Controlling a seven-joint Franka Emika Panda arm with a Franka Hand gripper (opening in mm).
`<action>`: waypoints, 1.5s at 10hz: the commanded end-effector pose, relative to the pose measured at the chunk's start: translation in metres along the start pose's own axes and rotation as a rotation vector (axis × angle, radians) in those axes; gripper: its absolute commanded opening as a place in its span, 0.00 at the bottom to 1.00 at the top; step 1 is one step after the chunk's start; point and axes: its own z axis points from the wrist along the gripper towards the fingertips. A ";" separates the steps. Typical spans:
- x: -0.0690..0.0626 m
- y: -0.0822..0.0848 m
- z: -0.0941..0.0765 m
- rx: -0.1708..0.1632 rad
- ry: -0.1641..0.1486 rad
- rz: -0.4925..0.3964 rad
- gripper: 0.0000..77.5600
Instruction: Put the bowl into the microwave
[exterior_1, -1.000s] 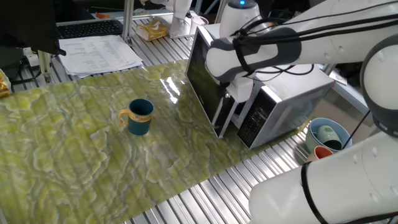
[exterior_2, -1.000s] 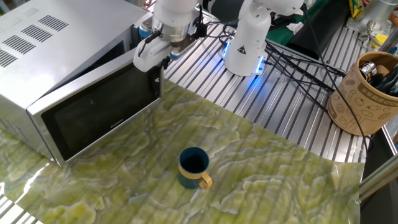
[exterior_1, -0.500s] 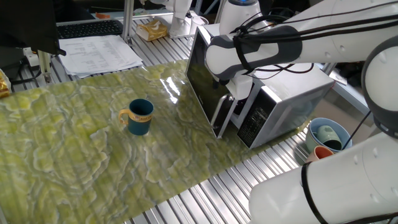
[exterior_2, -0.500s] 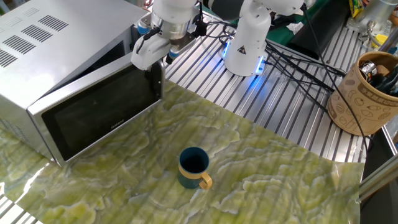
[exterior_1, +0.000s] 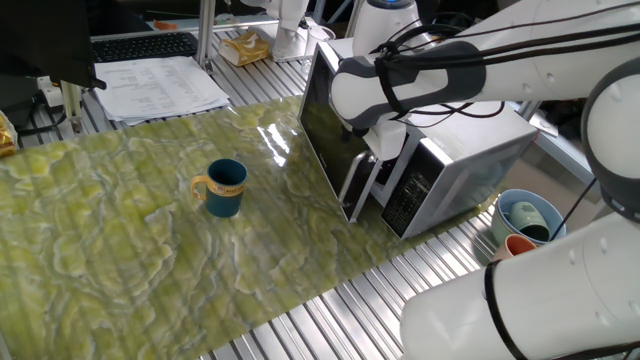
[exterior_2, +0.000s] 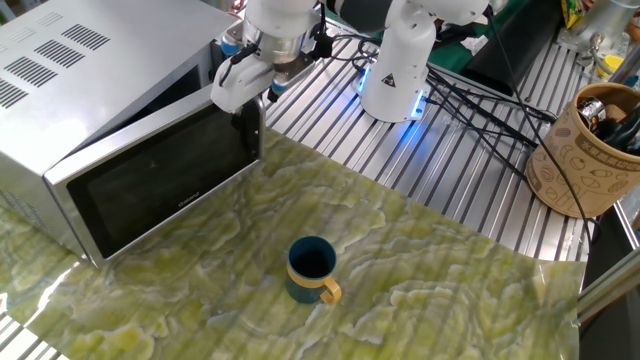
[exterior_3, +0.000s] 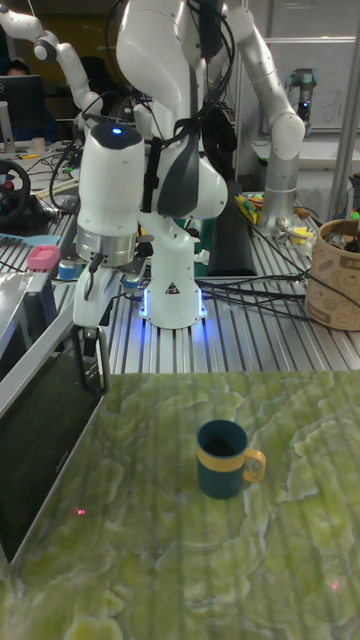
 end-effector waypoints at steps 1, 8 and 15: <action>0.029 0.022 -0.048 0.000 0.148 -0.026 1.00; 0.026 0.022 -0.058 0.010 0.099 -0.118 1.00; 0.004 0.020 -0.090 0.095 0.018 -0.174 1.00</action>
